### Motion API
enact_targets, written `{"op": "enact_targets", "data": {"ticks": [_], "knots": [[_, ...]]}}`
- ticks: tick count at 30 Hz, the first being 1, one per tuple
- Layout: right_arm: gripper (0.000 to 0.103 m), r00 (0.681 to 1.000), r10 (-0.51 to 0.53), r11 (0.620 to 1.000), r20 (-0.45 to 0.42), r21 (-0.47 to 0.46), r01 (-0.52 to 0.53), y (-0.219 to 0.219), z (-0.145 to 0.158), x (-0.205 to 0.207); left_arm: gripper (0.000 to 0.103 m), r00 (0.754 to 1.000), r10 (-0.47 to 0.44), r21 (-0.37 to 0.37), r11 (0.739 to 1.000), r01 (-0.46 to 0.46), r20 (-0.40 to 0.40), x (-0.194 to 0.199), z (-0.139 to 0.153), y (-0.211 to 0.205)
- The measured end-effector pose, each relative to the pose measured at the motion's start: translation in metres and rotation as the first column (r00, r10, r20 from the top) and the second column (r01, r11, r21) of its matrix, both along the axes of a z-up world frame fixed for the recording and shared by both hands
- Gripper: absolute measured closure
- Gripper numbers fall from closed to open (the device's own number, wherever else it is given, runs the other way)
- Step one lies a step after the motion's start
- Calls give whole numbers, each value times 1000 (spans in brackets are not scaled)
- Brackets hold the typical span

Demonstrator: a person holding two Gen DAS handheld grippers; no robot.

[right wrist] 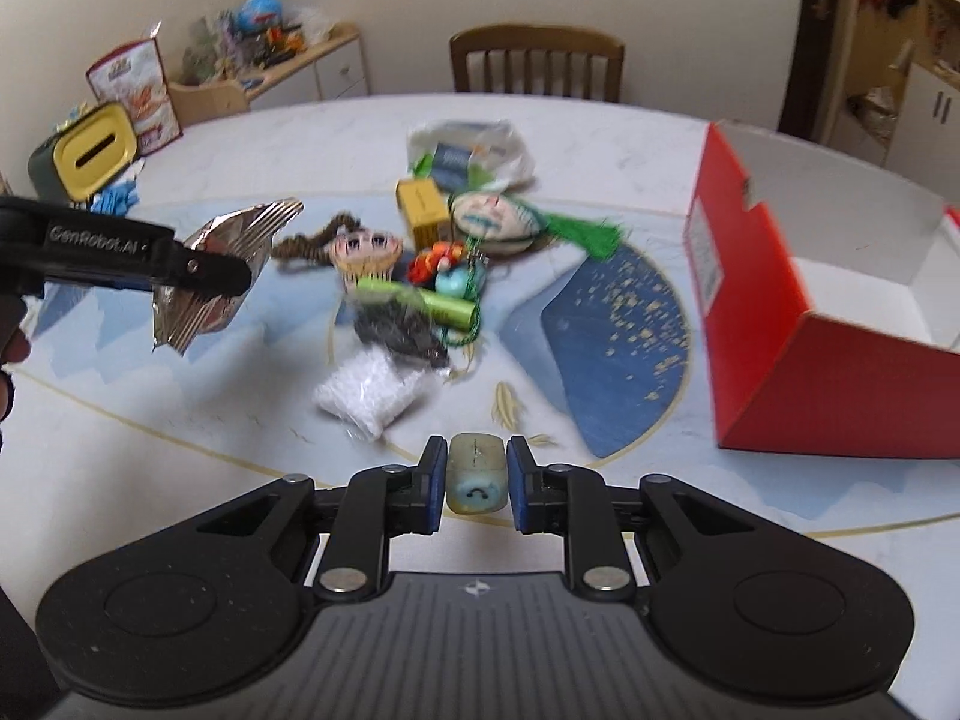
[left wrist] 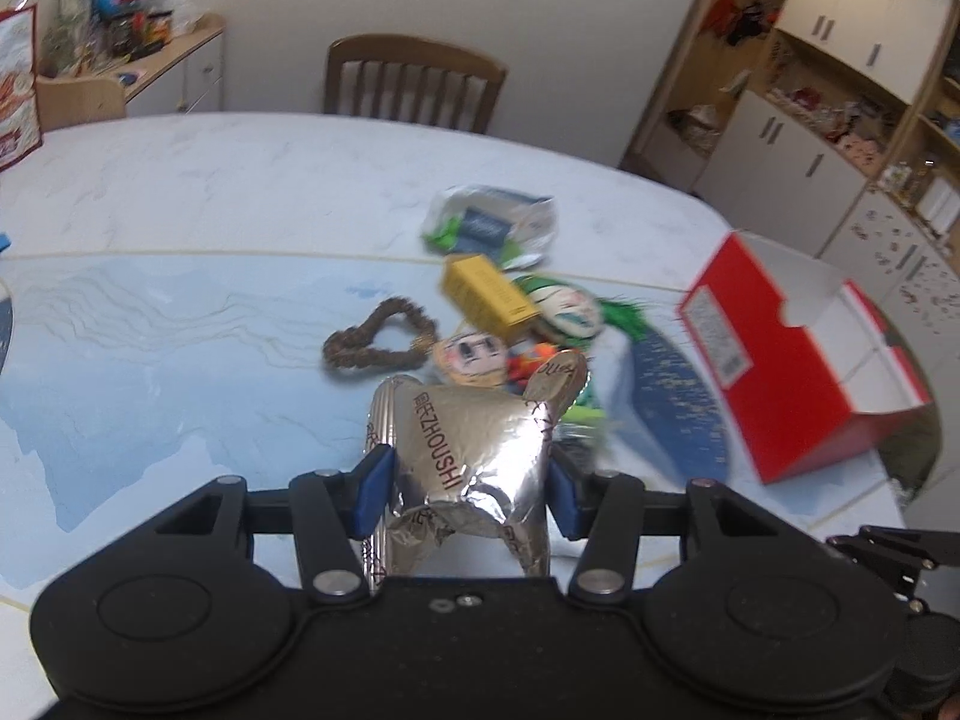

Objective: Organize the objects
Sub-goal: 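Carry the foil bag and eraser into the shoebox and open both tools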

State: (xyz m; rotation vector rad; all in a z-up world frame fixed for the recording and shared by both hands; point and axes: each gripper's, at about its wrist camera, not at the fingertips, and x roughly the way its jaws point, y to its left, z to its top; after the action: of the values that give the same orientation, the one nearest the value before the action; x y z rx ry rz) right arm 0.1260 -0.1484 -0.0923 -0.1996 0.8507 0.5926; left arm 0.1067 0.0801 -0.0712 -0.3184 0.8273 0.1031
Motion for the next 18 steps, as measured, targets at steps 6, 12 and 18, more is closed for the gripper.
{"op": "enact_targets", "data": {"ticks": [6,12,18], "knots": [[83,996,-57,998,66,36,55,-15,41,-14,51,994,-92,-1,996,92,53,-12,33,-20],[83,985,-108,992,135,77,98,-40,77,-8,51,981,-171,16,985,170,97,-8,62,-49],[83,971,-152,986,186,100,135,-80,98,22,51,964,-226,70,973,218,140,21,81,-92]]}}
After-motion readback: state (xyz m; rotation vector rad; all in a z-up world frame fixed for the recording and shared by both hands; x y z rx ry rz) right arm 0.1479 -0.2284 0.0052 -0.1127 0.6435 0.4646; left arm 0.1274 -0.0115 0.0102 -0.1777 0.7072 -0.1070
